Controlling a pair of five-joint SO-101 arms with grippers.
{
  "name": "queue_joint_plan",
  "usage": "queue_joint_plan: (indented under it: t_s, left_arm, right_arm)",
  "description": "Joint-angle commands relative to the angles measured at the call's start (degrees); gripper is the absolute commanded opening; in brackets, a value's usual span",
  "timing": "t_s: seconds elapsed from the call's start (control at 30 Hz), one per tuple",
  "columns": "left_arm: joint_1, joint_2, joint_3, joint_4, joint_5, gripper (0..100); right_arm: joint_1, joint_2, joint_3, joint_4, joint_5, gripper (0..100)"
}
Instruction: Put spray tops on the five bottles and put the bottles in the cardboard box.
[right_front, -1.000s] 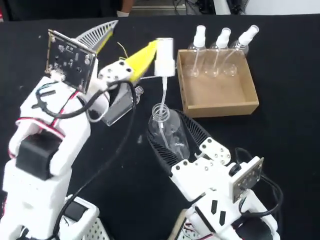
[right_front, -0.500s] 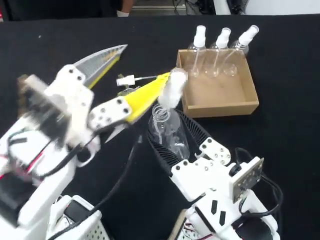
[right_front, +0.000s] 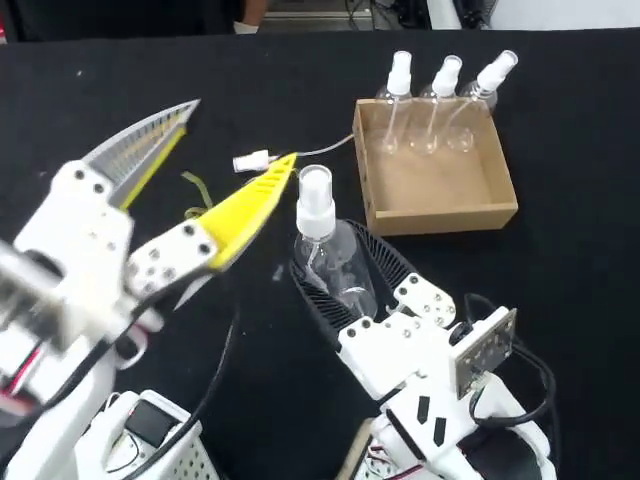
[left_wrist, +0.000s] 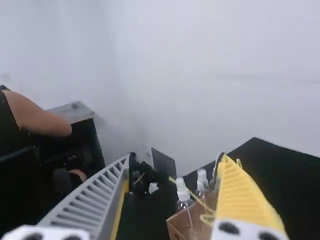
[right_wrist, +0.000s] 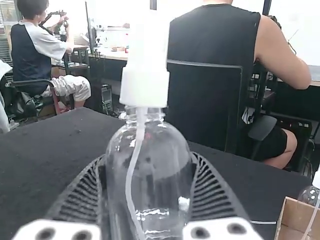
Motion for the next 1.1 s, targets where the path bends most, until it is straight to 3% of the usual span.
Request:
queue_joint_plan:
  t_s: [0.0, 0.23, 0.53, 0.97, 1.07]
  left_arm:
    - [-0.84, 7.30, -0.75, -2.20, 0.09, 27]
    - [-0.84, 13.54, -13.49, 3.34, -0.26, 27]
    - [-0.75, 14.33, -14.29, 16.62, -0.35, 27]
    - [-1.54, 7.82, -15.25, 15.82, -0.97, 27]
    - [-5.32, 6.86, -19.56, 13.80, -2.20, 27]
  right_arm:
    - [-0.62, -6.73, -0.57, -1.58, 0.44, 1.1]
    - [-0.70, -6.73, -0.48, -1.67, 0.44, 1.1]
    - [-0.62, -6.73, -0.31, -2.64, 0.44, 1.1]
    - [-0.53, -6.73, -0.57, -2.73, 0.44, 1.1]
    - [-0.26, -6.73, -0.66, -2.64, 0.44, 1.1]
